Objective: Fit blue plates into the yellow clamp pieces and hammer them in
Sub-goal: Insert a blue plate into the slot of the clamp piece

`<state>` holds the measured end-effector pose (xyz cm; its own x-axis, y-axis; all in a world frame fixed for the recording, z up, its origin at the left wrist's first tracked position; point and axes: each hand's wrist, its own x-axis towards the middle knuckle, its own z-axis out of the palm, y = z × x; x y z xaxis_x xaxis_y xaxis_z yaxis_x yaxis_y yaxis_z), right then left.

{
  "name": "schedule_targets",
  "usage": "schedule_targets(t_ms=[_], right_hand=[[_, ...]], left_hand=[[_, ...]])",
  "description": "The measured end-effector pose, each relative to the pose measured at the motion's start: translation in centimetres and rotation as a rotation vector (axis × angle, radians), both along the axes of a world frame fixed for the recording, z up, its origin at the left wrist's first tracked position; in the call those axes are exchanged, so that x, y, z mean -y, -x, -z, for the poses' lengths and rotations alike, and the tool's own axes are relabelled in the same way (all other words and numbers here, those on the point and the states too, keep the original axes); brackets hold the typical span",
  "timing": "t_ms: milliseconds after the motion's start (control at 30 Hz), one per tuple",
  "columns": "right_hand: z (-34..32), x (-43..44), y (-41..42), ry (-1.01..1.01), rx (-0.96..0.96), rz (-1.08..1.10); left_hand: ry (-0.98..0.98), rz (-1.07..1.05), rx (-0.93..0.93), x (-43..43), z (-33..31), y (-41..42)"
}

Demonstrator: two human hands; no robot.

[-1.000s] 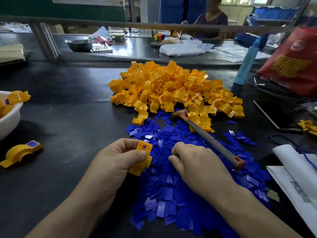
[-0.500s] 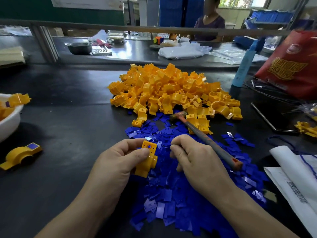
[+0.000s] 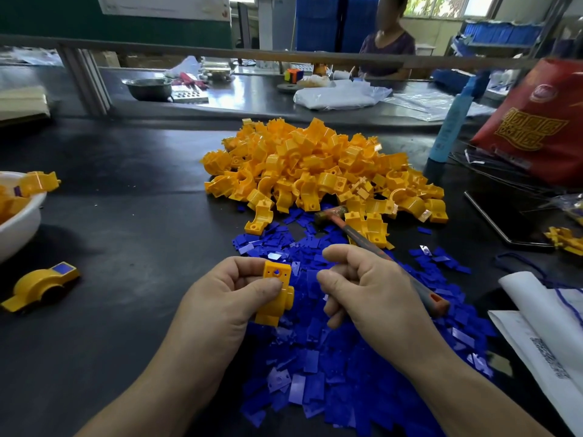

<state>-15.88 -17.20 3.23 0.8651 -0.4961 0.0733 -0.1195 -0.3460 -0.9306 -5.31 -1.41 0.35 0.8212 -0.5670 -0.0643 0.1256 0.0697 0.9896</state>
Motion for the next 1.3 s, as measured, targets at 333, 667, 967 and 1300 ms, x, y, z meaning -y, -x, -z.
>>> schedule_targets(t_ms=[333,667,967,1300], right_hand=[[-0.2,-1.6,0.3,0.251,0.130,-0.130],[0.1,-2.0,0.3,0.263,0.166,-0.055],[-0.2,-2.2,0.2,-0.144,0.176,-0.176],[-0.4,-2.3,0.3,-0.129,0.211,-0.187]], left_hand=[[-0.007,0.128,0.066,-0.2,-0.7,0.8],[-0.012,0.105,0.045,-0.1,-1.0,1.3],[0.019,0.128,-0.040,-0.3,-1.4,1.5],[0.025,0.133,-0.054,-0.4,-1.6,1.8]])
